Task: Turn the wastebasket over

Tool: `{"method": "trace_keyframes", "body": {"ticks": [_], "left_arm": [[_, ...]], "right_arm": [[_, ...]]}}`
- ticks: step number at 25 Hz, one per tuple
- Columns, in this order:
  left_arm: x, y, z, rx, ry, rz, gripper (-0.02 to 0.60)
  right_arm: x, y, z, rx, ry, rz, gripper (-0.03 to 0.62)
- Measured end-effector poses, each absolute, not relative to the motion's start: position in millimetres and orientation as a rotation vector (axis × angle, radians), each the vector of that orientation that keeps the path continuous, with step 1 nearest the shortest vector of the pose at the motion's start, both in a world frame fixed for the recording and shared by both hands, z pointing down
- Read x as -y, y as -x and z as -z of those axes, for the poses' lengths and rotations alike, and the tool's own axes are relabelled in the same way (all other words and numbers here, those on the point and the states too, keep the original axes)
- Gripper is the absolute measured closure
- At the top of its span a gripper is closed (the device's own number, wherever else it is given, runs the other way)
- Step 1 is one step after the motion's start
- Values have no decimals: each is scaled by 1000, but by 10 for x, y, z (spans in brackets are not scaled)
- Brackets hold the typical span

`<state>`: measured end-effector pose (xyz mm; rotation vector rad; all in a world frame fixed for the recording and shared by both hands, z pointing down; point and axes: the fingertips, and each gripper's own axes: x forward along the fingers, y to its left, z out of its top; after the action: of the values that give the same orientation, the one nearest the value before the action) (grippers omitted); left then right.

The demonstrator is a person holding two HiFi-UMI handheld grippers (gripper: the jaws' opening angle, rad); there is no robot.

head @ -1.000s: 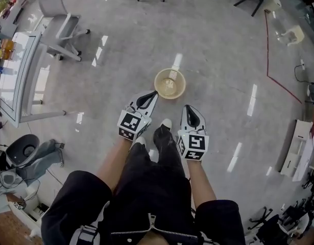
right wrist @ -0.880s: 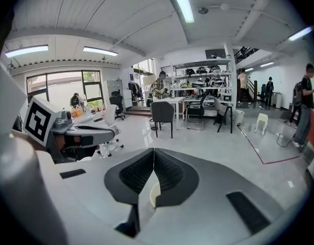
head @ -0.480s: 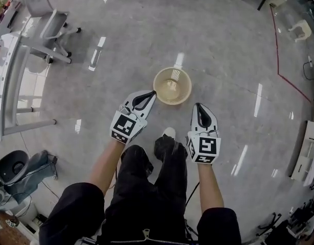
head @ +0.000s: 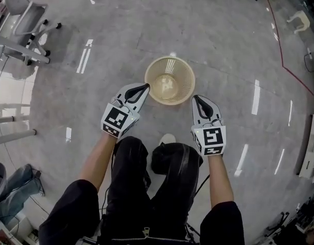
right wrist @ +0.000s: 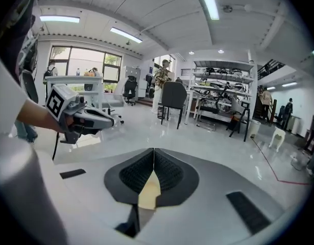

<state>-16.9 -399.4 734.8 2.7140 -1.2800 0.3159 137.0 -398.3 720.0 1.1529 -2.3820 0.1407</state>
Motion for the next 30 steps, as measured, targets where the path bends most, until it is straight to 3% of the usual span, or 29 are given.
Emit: {"method": "trace_keyframes", "body": {"ticks": [9,17,22,30], "left_arm": [[4070,132,-8535,1254,-2795,-299,575],[4067,142,-9001,1235,-2803,-293,575],[4034,165,-9078,1255,-2785,-258,575],[3975,159,-9072,1263,-2786,-222,575]], "right_arm": [[3975,-1333,-8458,2384,-1018,-84,583],[3787,-1359,-9276,2296,-878,32,580],[3701,-1283,-9591,2217,-796,99,460],[3771,-1202,-9975,1943,-684,511,448]]}}
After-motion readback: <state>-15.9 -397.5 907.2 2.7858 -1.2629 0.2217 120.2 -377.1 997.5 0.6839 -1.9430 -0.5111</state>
